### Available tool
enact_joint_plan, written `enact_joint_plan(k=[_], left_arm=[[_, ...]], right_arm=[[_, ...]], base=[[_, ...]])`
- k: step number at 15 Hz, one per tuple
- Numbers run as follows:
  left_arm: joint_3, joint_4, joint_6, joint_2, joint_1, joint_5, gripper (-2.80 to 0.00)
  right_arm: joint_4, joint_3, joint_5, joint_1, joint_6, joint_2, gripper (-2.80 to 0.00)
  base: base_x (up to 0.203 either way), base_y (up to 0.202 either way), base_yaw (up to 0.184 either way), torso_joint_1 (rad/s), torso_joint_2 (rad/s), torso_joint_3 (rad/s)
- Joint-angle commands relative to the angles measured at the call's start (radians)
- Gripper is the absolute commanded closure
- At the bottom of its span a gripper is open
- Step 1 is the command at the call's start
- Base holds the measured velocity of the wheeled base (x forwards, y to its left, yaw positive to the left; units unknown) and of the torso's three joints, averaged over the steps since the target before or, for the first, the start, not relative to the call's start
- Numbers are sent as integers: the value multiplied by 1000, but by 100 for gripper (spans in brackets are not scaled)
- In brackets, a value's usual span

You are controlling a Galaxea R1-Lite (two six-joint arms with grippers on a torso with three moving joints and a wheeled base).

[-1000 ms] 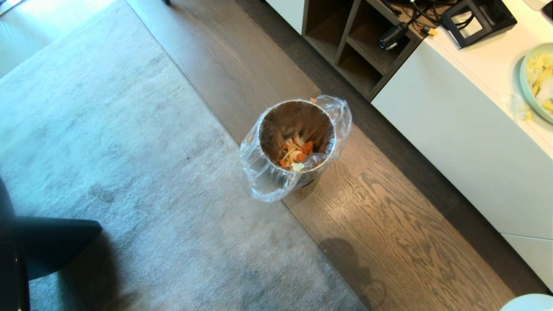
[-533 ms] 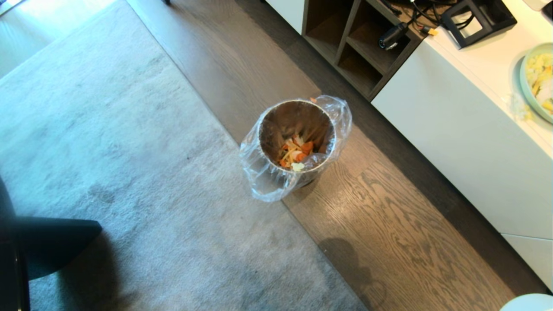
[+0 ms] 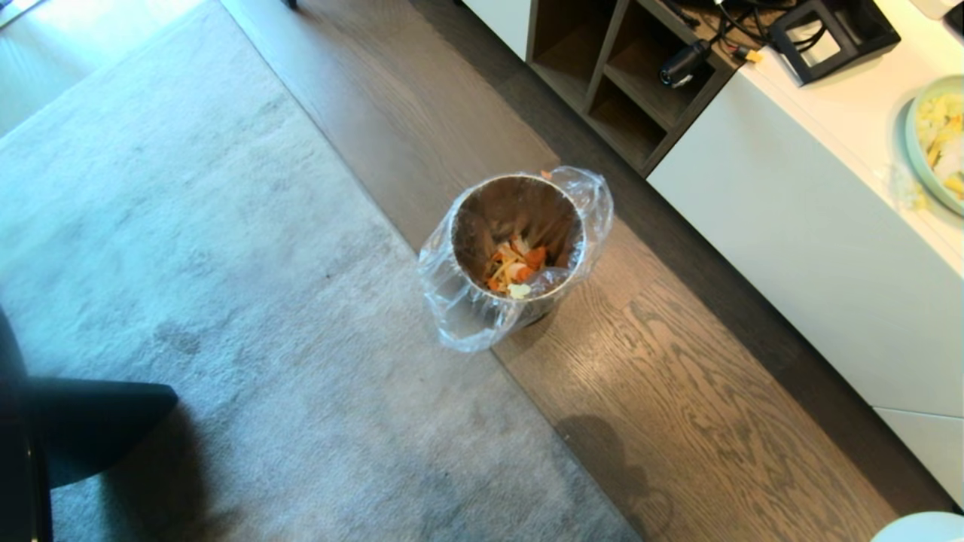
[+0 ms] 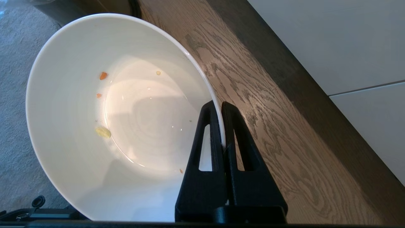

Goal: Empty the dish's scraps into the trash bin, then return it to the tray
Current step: Put the bowl back to the table

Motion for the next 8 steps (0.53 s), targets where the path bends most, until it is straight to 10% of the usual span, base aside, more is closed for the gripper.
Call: enact_joint_plan(k=[1, 8], left_arm=[[0, 0, -1, 0, 0, 0, 0], [0, 0, -1, 0, 0, 0, 0]], right_arm=[[0, 0, 0, 0, -1, 3, 0], [-1, 0, 0, 0, -1, 3, 0]], base=[[0, 0, 0, 2, 7, 100], [0, 0, 0, 1, 3, 184]])
